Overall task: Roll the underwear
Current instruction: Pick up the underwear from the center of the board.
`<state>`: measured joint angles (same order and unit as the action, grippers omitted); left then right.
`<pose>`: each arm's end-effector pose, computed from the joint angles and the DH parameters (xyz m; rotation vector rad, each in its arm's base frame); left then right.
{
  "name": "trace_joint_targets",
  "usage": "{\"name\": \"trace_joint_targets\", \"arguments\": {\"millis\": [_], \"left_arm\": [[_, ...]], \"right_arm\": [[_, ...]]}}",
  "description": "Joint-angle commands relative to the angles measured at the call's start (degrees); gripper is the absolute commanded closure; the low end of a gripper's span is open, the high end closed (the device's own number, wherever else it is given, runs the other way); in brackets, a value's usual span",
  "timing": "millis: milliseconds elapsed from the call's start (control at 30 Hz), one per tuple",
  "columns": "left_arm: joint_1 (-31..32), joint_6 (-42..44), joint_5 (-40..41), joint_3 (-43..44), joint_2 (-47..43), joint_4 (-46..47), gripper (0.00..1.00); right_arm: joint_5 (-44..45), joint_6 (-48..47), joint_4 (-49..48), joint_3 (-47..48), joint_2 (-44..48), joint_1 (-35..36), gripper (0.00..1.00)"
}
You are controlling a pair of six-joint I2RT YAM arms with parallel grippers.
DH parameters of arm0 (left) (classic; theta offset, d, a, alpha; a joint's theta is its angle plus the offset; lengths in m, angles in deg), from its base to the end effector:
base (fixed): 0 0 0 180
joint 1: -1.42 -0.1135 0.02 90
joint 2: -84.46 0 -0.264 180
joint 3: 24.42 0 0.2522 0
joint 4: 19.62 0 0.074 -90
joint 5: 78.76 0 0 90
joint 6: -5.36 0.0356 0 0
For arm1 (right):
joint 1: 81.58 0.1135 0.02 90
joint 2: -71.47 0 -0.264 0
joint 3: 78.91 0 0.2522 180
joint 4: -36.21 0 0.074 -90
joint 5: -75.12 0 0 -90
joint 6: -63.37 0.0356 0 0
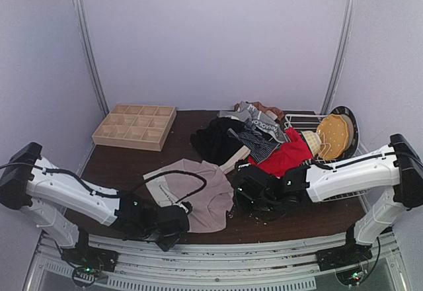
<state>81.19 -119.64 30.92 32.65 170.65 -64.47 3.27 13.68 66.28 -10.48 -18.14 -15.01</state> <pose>0.0566 -0.2463 0.1508 0.9684 2.5247 -0.0679 0.1378 0.2900 0.2023 -0.4234 2.4220 0.4599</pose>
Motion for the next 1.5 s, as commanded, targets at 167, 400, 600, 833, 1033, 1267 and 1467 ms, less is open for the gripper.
{"name": "trace_joint_targets", "arguments": {"millis": [167,400,600,833,1033,1267,1467], "left_arm": [[-2.46,4.55,-1.69,-0.80,2.22,5.46,0.76],[-2.51,3.97,-2.43,-1.31,1.45,4.86,1.00],[-2.51,3.23,-2.37,-2.81,-2.79,2.65,1.00],[-2.43,1.49,-2.78,-4.71,-6.66,-0.30,1.00],[-2.21,0.50,-2.98,-5.39,-7.99,-1.14,1.00],[-1.90,0.20,-2.39,-4.86,-10.11,-2.34,1.00],[-1.90,-0.47,-0.81,-3.82,-12.98,-3.40,1.00]], "right_arm": [[1.10,-0.06,0.58,-0.90,2.25,-1.25,0.62],[-1.41,3.25,-3.76,-2.76,0.16,-3.17,0.63],[-5.70,7.33,-10.05,-4.28,-4.31,-5.58,0.61],[-9.71,9.78,-13.28,-1.30,-11.40,-6.18,0.57],[-10.67,11.64,-13.65,-0.77,-13.67,-6.16,0.57],[-9.51,13.17,-13.78,-2.62,-13.09,-6.81,0.61],[-9.72,12.31,-12.40,-2.52,-10.87,-6.84,0.67]]}}
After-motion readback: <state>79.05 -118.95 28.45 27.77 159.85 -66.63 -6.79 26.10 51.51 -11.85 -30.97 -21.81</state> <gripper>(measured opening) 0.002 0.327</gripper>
